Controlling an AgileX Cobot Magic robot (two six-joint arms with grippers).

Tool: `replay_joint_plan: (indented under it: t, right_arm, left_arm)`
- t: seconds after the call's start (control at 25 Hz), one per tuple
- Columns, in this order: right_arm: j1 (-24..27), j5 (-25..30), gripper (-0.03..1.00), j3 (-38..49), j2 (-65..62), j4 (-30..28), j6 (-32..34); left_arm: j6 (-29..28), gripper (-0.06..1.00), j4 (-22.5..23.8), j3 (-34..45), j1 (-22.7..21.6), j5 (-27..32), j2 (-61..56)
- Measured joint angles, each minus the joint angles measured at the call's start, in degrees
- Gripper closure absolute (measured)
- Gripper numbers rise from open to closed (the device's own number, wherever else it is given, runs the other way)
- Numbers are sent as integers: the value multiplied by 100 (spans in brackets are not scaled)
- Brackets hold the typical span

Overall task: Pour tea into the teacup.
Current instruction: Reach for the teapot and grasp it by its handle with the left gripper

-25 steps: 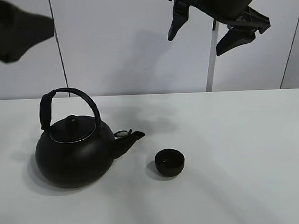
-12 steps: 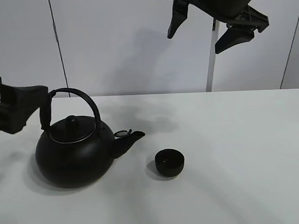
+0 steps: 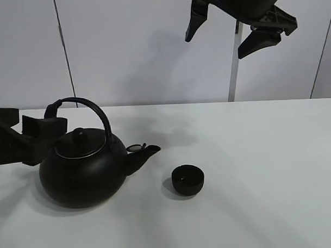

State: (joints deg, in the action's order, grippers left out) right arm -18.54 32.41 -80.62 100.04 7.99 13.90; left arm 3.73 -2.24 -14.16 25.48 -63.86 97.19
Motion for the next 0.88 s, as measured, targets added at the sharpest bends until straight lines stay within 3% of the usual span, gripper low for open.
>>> replay_joint_plan:
  t: [0.48, 0.88]
  right_arm:
    - [0, -222, 31, 0, 0, 0, 0]
    - [0, -236, 31, 0, 0, 0, 0]
  left_arm:
    - [-24, 34, -24, -546, -2, -118, 696]
    - [-373, 34, 291, -770, -496, 42, 749]
